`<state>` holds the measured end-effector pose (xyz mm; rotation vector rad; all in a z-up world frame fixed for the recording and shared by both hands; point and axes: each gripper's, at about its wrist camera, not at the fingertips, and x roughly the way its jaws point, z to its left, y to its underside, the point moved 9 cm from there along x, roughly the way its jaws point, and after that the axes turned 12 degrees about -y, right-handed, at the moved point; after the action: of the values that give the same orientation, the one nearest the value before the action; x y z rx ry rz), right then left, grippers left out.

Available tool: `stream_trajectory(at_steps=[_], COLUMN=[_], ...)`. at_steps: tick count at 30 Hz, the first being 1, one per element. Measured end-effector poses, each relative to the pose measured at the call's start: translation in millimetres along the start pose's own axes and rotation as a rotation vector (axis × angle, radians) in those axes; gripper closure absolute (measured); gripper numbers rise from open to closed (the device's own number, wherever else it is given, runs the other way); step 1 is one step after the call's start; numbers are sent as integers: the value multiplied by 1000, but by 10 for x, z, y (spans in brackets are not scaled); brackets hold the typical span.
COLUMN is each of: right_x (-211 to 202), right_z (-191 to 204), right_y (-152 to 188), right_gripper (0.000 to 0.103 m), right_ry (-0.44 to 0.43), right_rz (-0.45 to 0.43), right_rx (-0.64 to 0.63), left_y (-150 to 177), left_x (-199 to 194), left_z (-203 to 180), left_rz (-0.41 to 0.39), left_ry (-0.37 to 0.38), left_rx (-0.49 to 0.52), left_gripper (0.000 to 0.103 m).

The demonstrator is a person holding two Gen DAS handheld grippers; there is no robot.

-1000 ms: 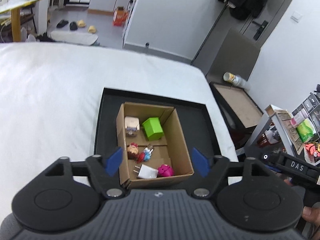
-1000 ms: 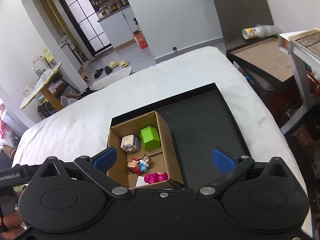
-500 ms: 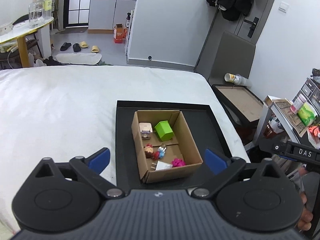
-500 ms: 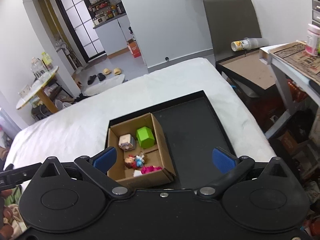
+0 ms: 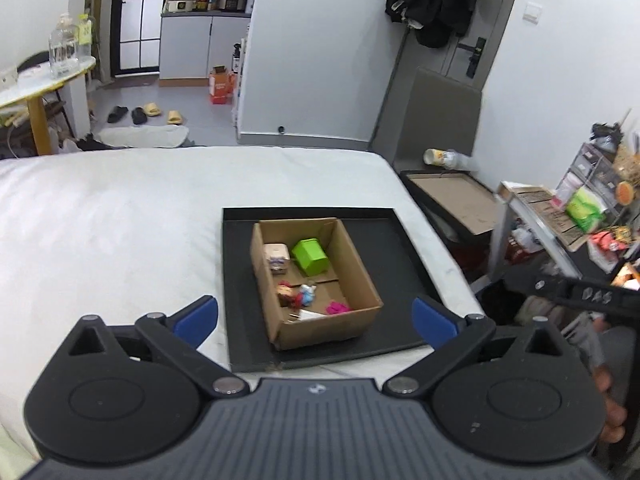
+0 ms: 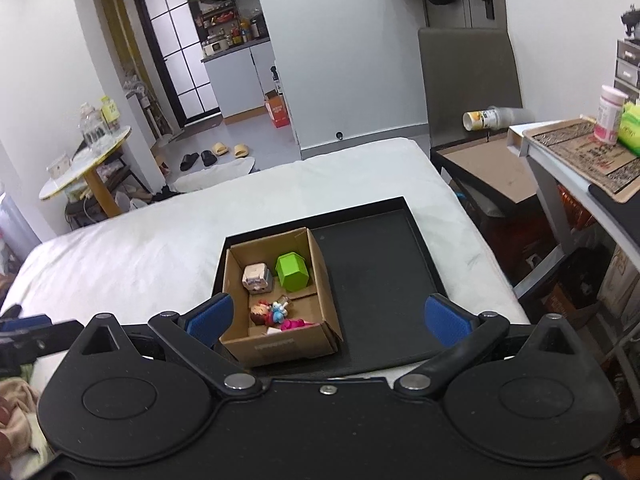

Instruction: Organize rigid objects

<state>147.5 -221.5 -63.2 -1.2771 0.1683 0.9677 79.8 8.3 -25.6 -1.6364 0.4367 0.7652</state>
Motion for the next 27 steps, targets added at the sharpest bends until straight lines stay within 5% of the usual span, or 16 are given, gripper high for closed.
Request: stream_trajectory(at_steps=[27], right_x=[-138], right_z=[50], right_y=[230], right_gripper=[0], right_ry=[14], right_rz=[65], right_rx=[-25], left_y=[199], left_x=[-161], left_z=[-45], left_rz=[18], left_ry=[-25], left_rx=[50], left_gripper=[0])
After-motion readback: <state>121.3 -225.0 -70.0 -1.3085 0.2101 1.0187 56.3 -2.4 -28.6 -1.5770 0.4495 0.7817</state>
